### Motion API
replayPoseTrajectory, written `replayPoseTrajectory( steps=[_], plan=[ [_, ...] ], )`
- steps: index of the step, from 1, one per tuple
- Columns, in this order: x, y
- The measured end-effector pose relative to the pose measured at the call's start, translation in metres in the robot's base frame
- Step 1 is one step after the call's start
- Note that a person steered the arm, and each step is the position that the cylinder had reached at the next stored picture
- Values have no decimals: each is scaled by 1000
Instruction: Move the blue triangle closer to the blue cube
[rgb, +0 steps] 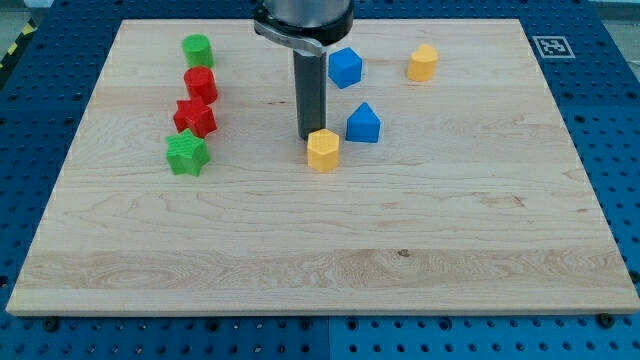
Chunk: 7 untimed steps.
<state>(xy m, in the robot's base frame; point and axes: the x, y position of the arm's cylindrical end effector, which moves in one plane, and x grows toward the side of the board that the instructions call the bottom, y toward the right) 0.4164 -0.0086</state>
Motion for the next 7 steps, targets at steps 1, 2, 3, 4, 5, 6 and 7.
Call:
replayPoseTrajectory(
  steps=[1,2,3,4,5,6,7],
  plan=[
    [2,29],
    [13,43],
    [17,54],
    [17,75],
    [17,103],
    [17,111],
    [14,111]
  ],
)
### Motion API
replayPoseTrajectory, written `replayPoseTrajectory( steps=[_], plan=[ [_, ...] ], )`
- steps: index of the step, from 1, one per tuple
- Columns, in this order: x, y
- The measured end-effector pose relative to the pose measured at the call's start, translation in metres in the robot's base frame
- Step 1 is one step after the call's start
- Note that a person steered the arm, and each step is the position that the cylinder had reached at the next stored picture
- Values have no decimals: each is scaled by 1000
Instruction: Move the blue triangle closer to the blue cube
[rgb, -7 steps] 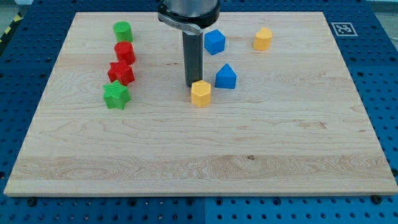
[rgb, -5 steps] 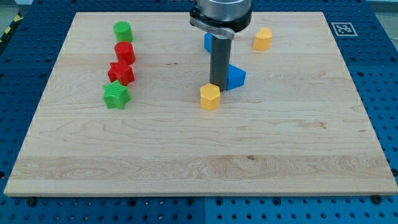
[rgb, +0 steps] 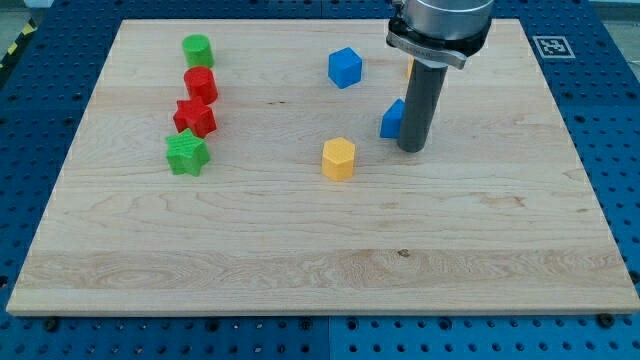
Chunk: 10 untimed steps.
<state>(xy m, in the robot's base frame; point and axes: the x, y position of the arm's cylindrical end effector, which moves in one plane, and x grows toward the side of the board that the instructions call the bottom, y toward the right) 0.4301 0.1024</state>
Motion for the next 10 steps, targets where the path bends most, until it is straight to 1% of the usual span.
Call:
replayPoseTrajectory(
  steps=[2,6,7,9,10],
  plan=[
    [-26,-6],
    [-52,-63],
    [-50,-53],
    [-43,35],
    [-51,25]
  ],
)
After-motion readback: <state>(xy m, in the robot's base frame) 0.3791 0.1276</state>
